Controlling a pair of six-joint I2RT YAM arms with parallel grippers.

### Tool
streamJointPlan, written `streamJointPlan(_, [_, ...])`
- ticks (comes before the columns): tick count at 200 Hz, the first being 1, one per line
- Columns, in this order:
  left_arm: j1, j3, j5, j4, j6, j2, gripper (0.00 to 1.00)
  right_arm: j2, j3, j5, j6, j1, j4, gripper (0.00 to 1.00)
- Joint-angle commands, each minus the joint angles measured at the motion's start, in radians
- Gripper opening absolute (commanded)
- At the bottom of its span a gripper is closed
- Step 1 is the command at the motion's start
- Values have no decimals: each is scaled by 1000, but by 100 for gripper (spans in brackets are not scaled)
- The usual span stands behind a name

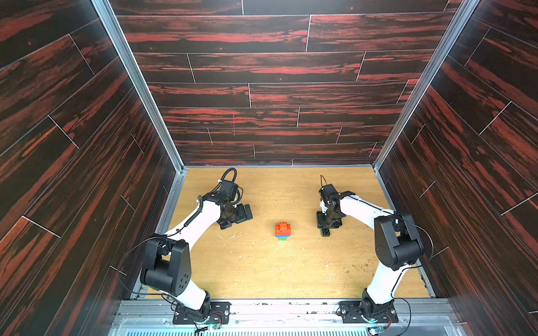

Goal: Assemble a carrot with lego
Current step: Pick up the lego brick from the center of the board.

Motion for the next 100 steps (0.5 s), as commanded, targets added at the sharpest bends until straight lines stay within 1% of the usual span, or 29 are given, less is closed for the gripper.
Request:
streamJointPlan(1, [5,-6,-8,-8,-4,-21,100,44,20,7,-14,-3,-17,47])
streamJointPlan(68, [5,-8,-12,-9,-5,-23,100,56,23,16,-21,-3,-10,41])
streamJointPlan(100, [5,-6,-14,-8,-7,-23,100,64,34,18,-23,-4,-10,41])
